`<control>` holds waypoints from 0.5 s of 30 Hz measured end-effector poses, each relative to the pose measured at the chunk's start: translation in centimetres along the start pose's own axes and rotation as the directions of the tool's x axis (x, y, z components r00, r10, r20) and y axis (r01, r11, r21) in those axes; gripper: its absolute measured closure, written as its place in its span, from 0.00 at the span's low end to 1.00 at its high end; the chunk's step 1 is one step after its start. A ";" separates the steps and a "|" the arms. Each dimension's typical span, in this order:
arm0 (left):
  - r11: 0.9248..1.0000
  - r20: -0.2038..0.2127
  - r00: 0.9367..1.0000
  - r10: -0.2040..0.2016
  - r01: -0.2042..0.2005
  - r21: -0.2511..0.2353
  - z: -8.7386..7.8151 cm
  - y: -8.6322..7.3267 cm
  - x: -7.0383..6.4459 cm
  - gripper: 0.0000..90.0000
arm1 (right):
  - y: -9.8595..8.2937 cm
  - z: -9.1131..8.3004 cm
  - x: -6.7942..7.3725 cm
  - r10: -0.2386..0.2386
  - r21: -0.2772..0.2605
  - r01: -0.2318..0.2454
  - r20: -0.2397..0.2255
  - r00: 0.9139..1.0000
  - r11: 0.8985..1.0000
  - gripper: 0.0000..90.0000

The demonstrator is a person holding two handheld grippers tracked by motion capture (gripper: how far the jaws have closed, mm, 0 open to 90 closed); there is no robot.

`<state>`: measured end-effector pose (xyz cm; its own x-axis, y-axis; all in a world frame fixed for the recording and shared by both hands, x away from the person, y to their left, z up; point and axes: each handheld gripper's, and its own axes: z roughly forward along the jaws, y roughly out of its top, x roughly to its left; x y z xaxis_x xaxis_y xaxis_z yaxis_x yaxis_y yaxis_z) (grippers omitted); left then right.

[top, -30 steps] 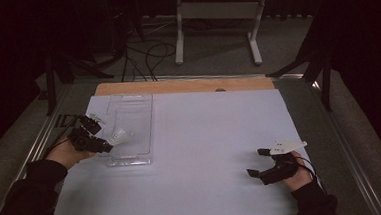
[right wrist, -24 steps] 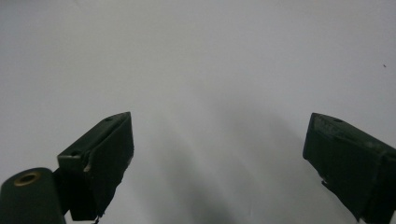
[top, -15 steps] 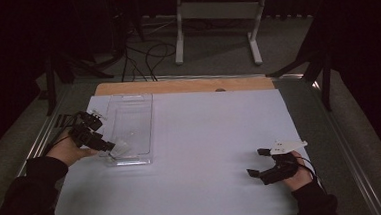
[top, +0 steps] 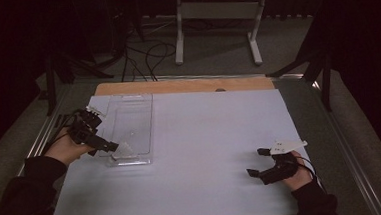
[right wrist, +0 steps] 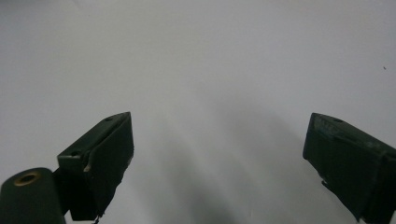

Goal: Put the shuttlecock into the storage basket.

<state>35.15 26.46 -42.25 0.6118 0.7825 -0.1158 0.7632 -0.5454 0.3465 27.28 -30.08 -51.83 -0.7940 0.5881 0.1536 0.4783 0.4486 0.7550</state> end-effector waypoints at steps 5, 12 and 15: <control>1.000 0.016 1.000 0.017 -0.017 -0.016 -0.1 0.0 0.0 0.00 | 0.0 0.1 0.0 0.001 0.001 -0.001 -0.003 1.000 1.000 0.10; 0.997 0.015 0.999 0.029 -0.028 -0.071 -0.6 0.5 -0.3 0.00 | 0.0 0.1 0.0 0.002 0.004 -0.002 -0.004 1.000 1.000 0.10; 0.994 0.017 0.999 0.032 -0.030 -0.108 -0.9 0.9 -0.5 0.00 | 0.0 0.1 0.0 0.000 0.007 0.000 -0.001 1.000 1.000 0.10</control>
<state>35.35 25.83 -41.03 0.6396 0.7592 -0.1204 0.7175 -0.5334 0.4480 27.29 -30.02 -51.90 -0.7944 0.5877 0.1537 0.4806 0.4533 0.7507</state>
